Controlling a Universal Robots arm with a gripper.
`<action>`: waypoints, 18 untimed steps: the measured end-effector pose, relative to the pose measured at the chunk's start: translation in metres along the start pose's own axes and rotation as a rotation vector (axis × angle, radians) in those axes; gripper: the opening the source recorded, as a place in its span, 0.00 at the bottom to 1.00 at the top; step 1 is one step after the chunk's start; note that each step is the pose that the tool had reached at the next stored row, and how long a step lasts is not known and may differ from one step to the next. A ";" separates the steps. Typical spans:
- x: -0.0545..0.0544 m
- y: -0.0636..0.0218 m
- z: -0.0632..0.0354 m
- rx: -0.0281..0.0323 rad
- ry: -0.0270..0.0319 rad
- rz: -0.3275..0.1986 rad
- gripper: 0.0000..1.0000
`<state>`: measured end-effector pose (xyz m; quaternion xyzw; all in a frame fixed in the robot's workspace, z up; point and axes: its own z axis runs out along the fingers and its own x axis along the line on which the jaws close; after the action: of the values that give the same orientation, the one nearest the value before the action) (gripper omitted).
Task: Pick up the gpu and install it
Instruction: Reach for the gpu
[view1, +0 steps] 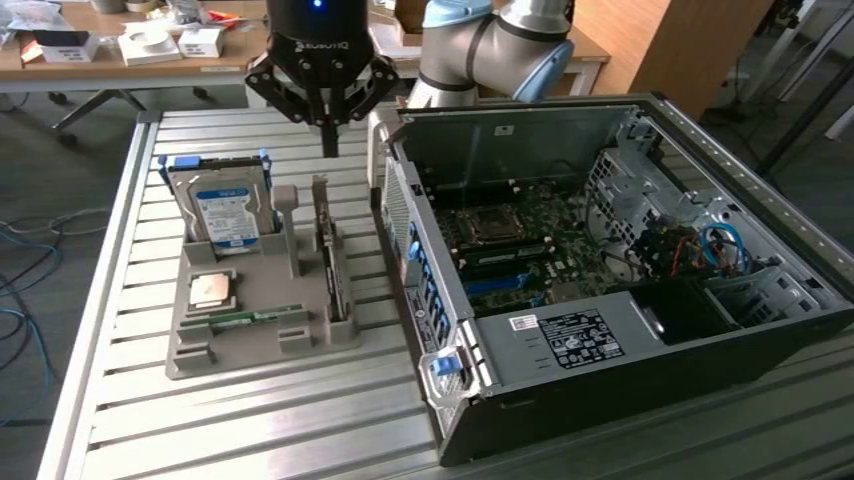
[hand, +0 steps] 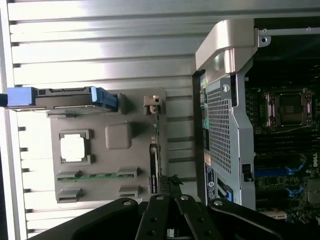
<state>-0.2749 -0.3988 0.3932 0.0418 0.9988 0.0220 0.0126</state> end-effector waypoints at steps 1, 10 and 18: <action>0.002 -0.0001 0.0000 -0.0001 -0.0001 0.000 0.11; 0.014 -0.0012 -0.0003 0.0000 -0.0001 0.001 0.11; 0.019 -0.0016 -0.0003 -0.0001 -0.0002 0.002 0.11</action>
<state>-0.2944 -0.3989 0.3930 0.0427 0.9988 0.0220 0.0126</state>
